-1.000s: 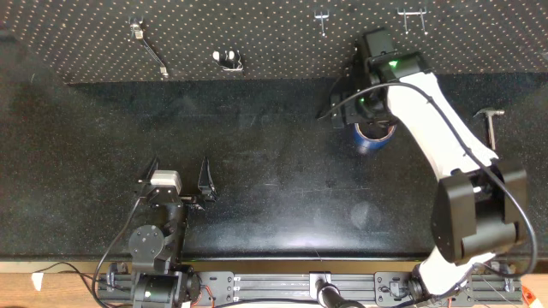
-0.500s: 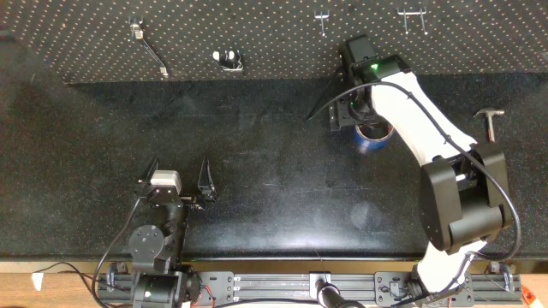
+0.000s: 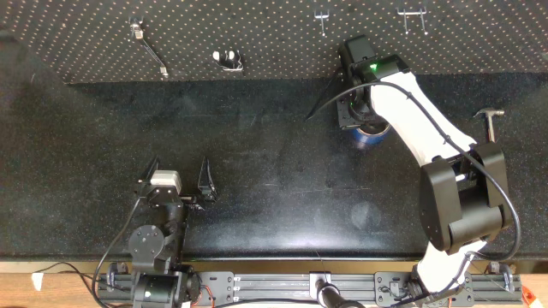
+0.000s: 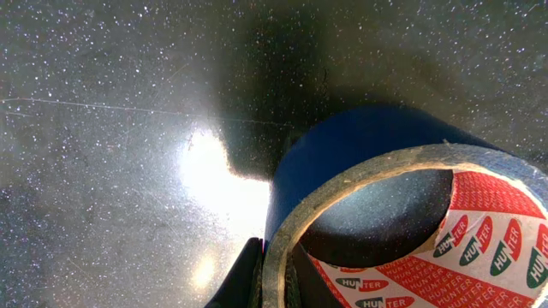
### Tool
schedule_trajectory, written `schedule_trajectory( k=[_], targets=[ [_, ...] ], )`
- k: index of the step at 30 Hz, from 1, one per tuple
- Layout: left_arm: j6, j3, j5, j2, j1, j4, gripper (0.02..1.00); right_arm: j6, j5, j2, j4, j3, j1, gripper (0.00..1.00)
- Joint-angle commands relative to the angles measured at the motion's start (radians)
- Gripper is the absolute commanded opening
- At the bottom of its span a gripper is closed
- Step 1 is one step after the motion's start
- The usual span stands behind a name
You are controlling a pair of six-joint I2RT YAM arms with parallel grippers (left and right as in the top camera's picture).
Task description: Place Tools Onto Pegboard
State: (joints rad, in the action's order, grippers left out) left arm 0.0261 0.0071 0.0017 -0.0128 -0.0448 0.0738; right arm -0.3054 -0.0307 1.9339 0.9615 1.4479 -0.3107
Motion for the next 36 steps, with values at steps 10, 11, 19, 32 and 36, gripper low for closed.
schedule_trajectory(
  k=[10, 11, 19, 32, 36],
  targets=[
    [-0.008, -0.002, 0.010, 0.009, -0.002, 0.008, 0.996, -0.001, 0.068, -0.495, -0.233, 0.007, -0.135, 0.075],
    [-0.009, -0.002, 0.010, 0.009, -0.002, 0.008, 0.996, 0.000, 0.084, -0.526, -0.249, 0.007, -0.150, 0.075],
    [-0.008, -0.002, 0.010, 0.009, -0.002, 0.008, 0.996, 0.000, 0.143, -0.540, -0.285, 0.007, -0.211, 0.075],
    [-0.009, -0.002, 0.010, 0.009, -0.002, 0.008, 0.996, 0.049, 0.155, -0.361, -0.512, 0.007, -0.237, 0.073],
    [-0.008, -0.002, 0.010, 0.009, -0.002, 0.008, 0.996, 0.049, 0.181, -0.325, -0.530, 0.007, -0.237, 0.075]
  ],
)
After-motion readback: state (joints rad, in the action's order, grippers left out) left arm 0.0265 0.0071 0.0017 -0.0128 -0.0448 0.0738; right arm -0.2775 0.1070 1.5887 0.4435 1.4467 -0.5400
